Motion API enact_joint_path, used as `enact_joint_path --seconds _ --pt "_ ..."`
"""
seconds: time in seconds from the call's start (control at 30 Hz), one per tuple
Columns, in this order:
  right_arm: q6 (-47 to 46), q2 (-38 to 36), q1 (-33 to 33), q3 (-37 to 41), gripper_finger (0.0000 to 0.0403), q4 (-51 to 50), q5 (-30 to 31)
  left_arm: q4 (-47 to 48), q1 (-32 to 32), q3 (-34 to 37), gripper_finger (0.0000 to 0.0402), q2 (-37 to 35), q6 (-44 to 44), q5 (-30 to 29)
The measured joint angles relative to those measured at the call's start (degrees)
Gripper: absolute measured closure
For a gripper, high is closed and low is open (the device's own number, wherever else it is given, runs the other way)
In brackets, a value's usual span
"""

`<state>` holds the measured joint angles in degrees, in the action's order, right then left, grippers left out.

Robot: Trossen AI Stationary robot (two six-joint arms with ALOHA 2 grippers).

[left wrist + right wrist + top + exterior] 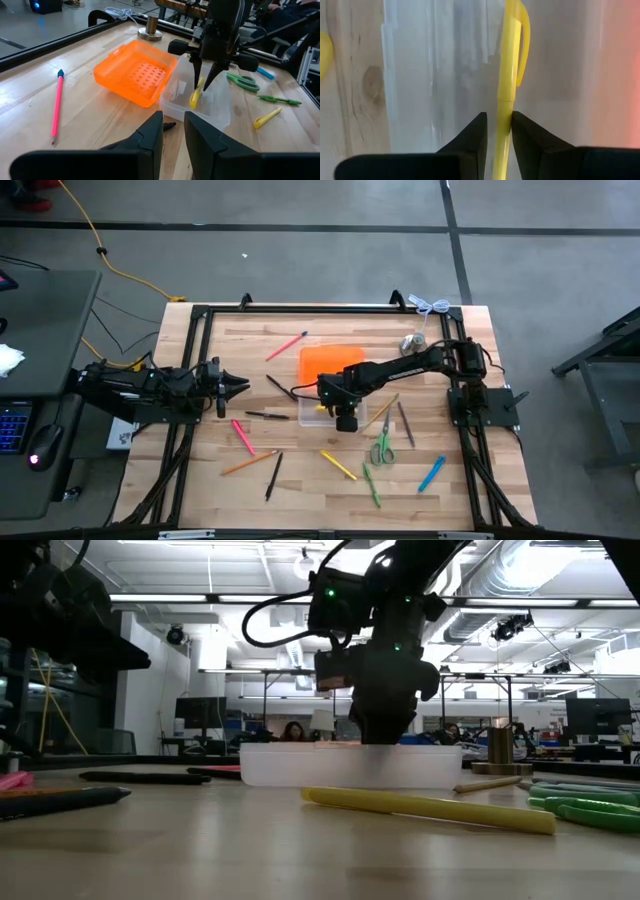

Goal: Pick & place school supplies into a supply box
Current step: Put the yellow pen into the container, then put the green scissor into the container

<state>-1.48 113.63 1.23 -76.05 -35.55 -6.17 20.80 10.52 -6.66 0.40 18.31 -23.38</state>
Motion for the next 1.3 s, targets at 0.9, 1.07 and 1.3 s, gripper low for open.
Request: enact_joint_path --seconds 0.9,1.07,1.3 --pt "-1.27 -11.26 -0.04 -0.02 0.0308 -0.99 1.52 -0.52 0.00 0.04 0.0291 -0.02 0.17 -0.31" --pt "-1.80 -16.17 -0.30 -0.04 0.0308 -3.34 1.51 -0.88 0.00 0.04 0.0291 0.00 0.17 -0.31" --pt "-5.69 -21.92 -2.06 -0.07 0.0308 -9.78 1.57 -0.94 0.00 0.04 0.0291 -0.01 0.41 -0.28"
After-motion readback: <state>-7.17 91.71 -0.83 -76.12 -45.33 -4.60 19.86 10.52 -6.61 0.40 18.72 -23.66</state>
